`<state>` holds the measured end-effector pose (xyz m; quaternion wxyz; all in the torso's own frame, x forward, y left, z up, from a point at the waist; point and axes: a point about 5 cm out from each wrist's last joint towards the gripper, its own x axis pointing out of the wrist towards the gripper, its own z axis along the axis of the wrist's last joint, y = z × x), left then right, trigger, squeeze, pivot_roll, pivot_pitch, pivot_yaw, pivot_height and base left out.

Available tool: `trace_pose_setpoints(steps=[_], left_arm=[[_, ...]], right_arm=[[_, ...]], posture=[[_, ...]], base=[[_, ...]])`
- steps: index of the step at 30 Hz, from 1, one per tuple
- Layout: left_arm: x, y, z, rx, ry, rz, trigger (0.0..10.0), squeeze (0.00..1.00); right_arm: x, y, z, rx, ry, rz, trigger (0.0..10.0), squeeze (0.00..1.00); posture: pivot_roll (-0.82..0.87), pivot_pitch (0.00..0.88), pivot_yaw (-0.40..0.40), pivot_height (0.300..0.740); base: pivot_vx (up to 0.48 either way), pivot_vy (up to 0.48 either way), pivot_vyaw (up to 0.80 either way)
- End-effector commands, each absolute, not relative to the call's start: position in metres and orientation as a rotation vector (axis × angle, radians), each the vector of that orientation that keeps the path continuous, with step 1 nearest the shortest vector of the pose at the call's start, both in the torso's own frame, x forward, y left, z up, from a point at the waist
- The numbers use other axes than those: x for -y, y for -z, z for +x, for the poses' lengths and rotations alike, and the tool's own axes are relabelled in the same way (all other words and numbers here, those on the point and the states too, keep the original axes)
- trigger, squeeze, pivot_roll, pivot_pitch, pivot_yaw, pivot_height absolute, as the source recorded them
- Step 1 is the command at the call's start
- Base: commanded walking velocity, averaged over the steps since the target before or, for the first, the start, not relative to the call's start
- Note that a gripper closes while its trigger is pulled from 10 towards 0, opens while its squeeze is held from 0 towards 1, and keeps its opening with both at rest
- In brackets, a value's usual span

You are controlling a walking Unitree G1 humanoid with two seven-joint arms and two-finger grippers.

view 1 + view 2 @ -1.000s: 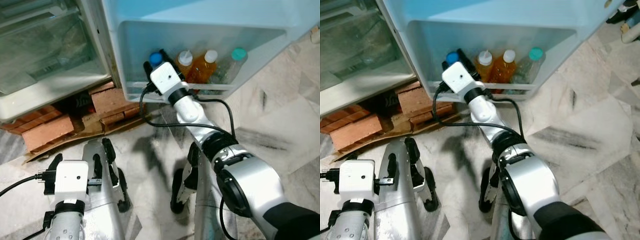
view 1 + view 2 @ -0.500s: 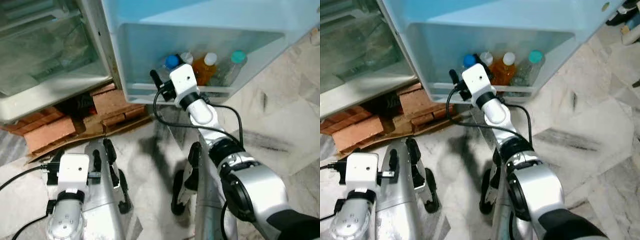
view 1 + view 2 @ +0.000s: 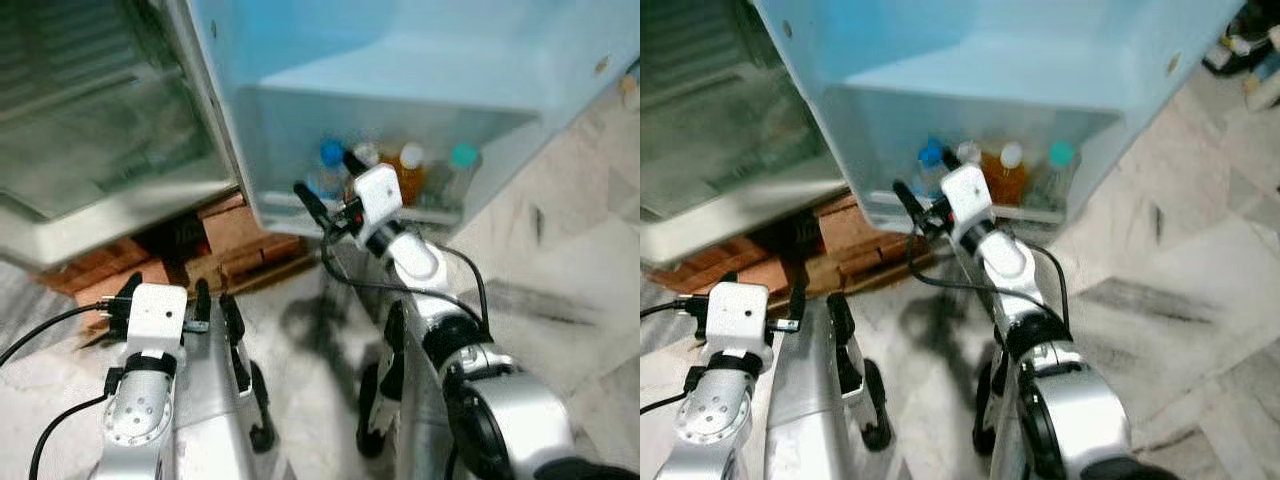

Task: Restocking fridge

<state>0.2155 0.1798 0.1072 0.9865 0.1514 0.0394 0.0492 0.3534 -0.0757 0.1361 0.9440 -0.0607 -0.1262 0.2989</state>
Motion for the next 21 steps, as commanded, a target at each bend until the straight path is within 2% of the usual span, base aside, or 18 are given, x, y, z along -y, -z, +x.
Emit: trace_pose_setpoints(steps=[1, 5, 6, 7, 8, 10, 16, 21], left_arm=[[-0.18, -0.1, 0.213, -0.089, -0.091, 0.3, 10.0, 0.0], [-0.183, -0.096, 0.216, -0.077, -0.101, 0.297, 10.0, 0.0], [-0.184, -0.094, 0.217, -0.08, -0.106, 0.296, 10.0, 0.0], [-0.185, -0.093, 0.218, -0.08, -0.109, 0.295, 10.0, 0.0], [-0.185, -0.092, 0.22, -0.079, -0.11, 0.295, 10.0, 0.0], [-0.186, -0.09, 0.223, -0.074, -0.11, 0.295, 10.0, 0.0], [-0.186, -0.089, 0.231, -0.031, -0.118, 0.287, 10.0, 0.0], [-0.188, -0.091, 0.23, -0.018, -0.14, 0.295, 10.0, 0.0]], right_arm=[[0.08, -0.13, 0.349, 0.244, -0.597, -0.113, 10.0, 1.0], [0.088, -0.116, 0.341, 0.21, -0.551, -0.067, 10.0, 1.0], [0.089, -0.112, 0.337, 0.212, -0.546, -0.066, 10.0, 0.64], [0.09, -0.11, 0.333, 0.218, -0.541, -0.066, 10.0, 0.55], [0.09, -0.108, 0.328, 0.228, -0.544, -0.072, 10.0, 0.04], [0.091, -0.106, 0.322, 0.247, -0.546, -0.081, 10.0, 0.0], [0.101, -0.114, 0.314, 0.306, -0.434, -0.077, 10.0, 0.0], [0.11, -0.111, 0.313, 0.262, -0.351, -0.072, 10.0, 0.0]], posture=[[0.09, 0.124, 0.001, 0.509], [0.08, 0.085, 0.0, 0.509], [0.08, 0.073, 0.003, 0.509], [0.08, 0.073, 0.003, 0.509], [0.07, 0.057, 0.011, 0.509], [0.07, 0.04, 0.019, 0.509], [0.06, 0.014, 0.018, 0.509], [0.07, 0.019, 0.014, 0.509]], base=[[0.0, 0.0, 0.0], [0.0, 0.0, 0.0], [0.0, 0.0, 0.0], [0.0, 0.0, 0.0], [0.0, 0.0, 0.0], [0.0, 0.0, 0.0], [0.0, 0.0, 0.0], [0.0, 0.0, 0.0]])
